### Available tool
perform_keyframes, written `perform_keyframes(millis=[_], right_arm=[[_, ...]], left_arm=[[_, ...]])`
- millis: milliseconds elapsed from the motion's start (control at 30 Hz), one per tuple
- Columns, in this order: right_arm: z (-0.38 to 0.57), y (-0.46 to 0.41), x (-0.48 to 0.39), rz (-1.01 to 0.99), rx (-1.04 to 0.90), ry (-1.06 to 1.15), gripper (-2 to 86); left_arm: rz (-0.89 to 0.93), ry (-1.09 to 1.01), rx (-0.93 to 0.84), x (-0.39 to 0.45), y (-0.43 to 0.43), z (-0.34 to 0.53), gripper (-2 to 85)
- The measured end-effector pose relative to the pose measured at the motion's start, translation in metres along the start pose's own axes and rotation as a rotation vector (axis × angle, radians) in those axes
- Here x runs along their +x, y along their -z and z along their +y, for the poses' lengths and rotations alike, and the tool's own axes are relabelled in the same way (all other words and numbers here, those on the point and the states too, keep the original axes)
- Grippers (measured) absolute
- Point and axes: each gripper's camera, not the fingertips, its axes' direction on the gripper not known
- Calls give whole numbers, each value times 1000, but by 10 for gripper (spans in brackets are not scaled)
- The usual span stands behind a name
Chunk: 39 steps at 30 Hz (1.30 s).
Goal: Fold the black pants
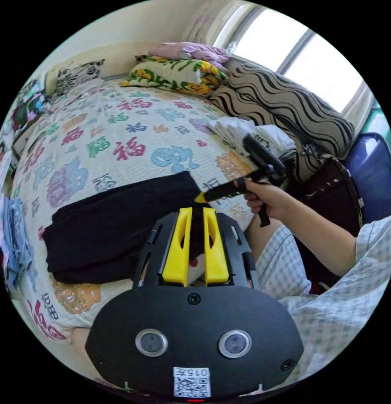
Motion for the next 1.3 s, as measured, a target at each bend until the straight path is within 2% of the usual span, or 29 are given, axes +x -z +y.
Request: perform_keyframes(millis=[133, 167, 300, 367, 433, 467, 533, 567, 633, 700, 833, 933, 1000, 1133, 1200, 1300], right_arm=[[14, -4, 23, -140, 34, -92, 98], [15, -5, 24, -152, 28, -96, 98], [32, -9, 24, -185, 35, -121, 91], [31, -15, 26, -205, 31, -136, 85], [32, -17, 28, -225, 44, -139, 80], [32, -17, 29, -235, 48, -132, 79], [35, -15, 32, -292, 57, -113, 71], [36, -13, 33, -298, 60, -107, 69], [38, -8, 28, -273, 67, -71, 57], [38, -4, 23, -250, 73, -43, 52], [36, 10, 16, -230, 77, 17, 48], [33, 27, 23, -202, 91, 30, 46], [31, 40, 31, -182, 81, 42, 46], [24, 93, 56, -82, 117, 35, 51], [23, 113, 62, -74, 148, 42, 60], [24, 114, 73, -38, 124, -9, 79]], left_arm=[[-185, 268, 4, -120, 7, 20, 55], [-188, 290, -2, -132, 4, 21, 56], [-115, 309, -253, -172, -45, 20, 48], [-71, 287, -204, -159, -37, 8, 38], [7, 59, -66, -110, -28, -33, 48], [14, -31, -71, -94, -31, -47, 53], [18, -321, -173, -37, -68, -100, 76], [44, -381, -202, -25, -80, -112, 76], [200, -555, -299, 11, -133, -154, 82], [255, -639, -413, 33, -173, -178, 92], [204, -744, -652, 59, -248, -205, 99], [226, -742, -734, 58, -270, -217, 49], [323, -671, -724, 54, -270, -233, 26], [454, -594, -489, 53, -244, -278, 13], [450, -594, -426, 54, -239, -291, 11], [362, -617, -453, 49, -255, -295, 9]])
